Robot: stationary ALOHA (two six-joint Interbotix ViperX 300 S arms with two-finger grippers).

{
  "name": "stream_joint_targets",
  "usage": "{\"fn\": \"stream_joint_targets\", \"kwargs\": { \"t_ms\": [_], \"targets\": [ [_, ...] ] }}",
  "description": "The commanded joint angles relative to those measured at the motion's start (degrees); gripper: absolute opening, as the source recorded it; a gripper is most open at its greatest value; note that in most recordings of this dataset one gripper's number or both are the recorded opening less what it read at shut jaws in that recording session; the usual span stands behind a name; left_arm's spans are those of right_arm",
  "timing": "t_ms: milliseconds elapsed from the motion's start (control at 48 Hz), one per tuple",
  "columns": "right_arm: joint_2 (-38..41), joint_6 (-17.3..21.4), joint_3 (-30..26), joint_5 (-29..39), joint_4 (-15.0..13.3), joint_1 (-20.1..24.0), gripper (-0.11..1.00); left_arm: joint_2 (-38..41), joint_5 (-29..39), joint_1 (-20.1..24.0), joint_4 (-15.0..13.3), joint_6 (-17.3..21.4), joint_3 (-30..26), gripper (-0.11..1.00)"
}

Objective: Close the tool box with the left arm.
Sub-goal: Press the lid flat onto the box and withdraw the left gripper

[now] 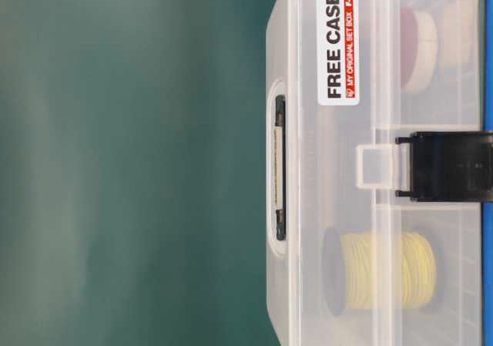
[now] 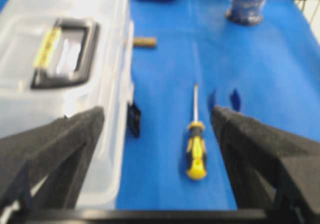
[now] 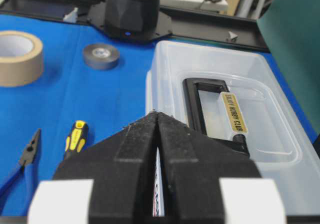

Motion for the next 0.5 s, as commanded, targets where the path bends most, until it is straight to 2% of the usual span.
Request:
{"fn": "stream_joint_targets", "kwargs": {
  "t_ms": [0, 250, 479],
  "targets": [
    [0.00, 0.09, -0.97, -0.44, 0.18, -0.09, 0.00, -2.81, -2.72, -0.09, 0.00, 0.09, 2.81, 0.85],
    [0.18, 0.09, -0.79, -0.53, 0.09, -0.09, 0.00, -6.86, -3.96, -0.09, 0.00, 0.09, 8.09, 0.85],
    [0.00, 0.09, -0.79, -0.26, 0.18, -0.09, 0.00, -6.42, -4.22, -0.09, 0.00, 0.09, 8.79, 0.85]
  ]
}}
